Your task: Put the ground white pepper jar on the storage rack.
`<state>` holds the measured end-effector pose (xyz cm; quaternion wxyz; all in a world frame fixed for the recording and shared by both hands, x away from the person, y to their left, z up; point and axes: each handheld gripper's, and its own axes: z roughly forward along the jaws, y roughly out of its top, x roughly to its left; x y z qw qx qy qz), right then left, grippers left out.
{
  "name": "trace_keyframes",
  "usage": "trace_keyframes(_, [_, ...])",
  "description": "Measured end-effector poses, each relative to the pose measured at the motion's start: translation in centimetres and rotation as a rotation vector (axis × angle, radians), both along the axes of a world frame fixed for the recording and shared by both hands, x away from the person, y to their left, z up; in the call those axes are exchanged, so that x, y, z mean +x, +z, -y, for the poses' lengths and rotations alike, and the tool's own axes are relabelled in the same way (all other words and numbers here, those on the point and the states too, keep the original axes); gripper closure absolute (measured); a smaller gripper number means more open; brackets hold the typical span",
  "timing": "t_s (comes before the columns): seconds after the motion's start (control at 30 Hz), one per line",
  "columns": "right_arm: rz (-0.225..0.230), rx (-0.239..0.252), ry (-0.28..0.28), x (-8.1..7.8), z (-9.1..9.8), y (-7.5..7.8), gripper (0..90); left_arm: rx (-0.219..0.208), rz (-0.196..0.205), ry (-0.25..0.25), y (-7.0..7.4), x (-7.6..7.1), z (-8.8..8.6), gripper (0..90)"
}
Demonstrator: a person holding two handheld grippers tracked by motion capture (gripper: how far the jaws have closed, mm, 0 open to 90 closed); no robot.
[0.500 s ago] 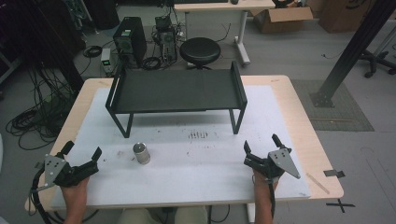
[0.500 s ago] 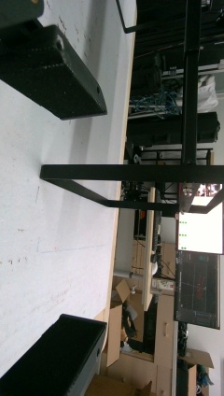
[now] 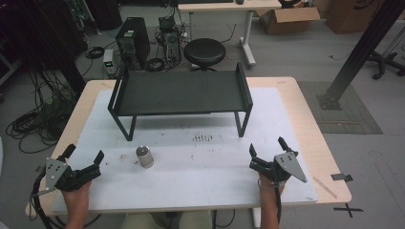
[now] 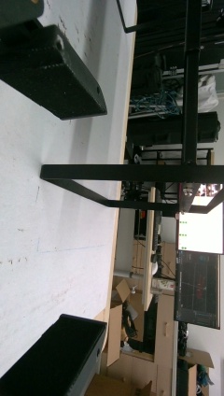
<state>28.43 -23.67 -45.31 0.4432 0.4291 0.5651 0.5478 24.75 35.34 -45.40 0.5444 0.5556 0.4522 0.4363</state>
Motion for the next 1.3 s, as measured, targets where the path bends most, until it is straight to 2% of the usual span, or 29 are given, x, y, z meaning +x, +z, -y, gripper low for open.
trace_keyframes(0.37, [-0.002,-0.001,0.002,0.0,0.0,0.0,0.0,-0.016,0.006,-0.004,0.0,-0.1,-0.2,0.2])
trace_keyframes(0.67, [-0.005,-0.008,0.004,0.0,-0.1,0.0,0.0,-0.033,-0.005,-0.017,0.4,-0.2,-0.2,0.2])
trace_keyframes(0.93, [-0.007,-0.011,0.006,0.1,-0.1,0.0,0.0,-0.026,0.019,-0.067,2.3,-0.8,0.6,0.2])
trace_keyframes(1.3, [-0.007,-0.012,0.007,0.1,-0.1,0.0,0.0,-0.039,0.015,-0.158,3.5,-1.3,2.1,0.2])
